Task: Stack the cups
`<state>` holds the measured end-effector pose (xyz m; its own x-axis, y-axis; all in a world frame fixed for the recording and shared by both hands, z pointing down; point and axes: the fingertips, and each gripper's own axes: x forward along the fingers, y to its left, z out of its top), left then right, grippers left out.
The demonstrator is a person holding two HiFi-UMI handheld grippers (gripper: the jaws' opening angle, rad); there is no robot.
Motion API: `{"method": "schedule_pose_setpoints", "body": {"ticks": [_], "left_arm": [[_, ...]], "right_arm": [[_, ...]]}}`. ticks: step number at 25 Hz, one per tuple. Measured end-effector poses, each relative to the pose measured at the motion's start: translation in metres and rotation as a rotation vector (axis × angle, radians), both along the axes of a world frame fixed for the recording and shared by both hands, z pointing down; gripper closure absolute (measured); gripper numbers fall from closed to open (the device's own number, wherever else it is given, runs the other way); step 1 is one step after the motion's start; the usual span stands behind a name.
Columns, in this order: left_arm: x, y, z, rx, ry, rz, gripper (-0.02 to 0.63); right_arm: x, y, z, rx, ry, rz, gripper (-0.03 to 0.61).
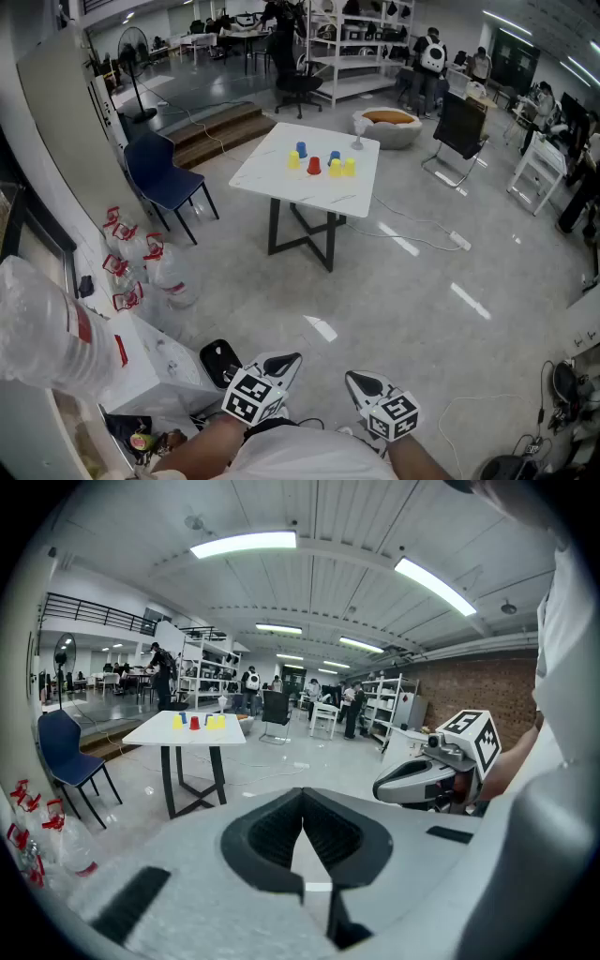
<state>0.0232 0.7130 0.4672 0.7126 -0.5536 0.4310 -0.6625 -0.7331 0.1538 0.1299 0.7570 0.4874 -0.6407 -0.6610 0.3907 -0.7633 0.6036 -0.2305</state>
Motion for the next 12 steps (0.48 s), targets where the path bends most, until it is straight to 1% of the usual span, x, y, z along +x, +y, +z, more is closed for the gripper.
{"method": "schedule_pose_setpoints", "body": {"ticks": [9, 12], "left_arm": [[-0.005, -0.006, -0.003, 0.007, 0.003, -0.002, 0.604], [-0.008, -0.009, 0.0, -0.001, 0.0, -0.001, 0.604]], "right_arm": [[-0.007, -0.006, 0.0, 0.006, 0.004, -0.005, 0.574], [-0.011, -0.008, 0.001, -0.011, -0.015, -0.014, 0.574]]}}
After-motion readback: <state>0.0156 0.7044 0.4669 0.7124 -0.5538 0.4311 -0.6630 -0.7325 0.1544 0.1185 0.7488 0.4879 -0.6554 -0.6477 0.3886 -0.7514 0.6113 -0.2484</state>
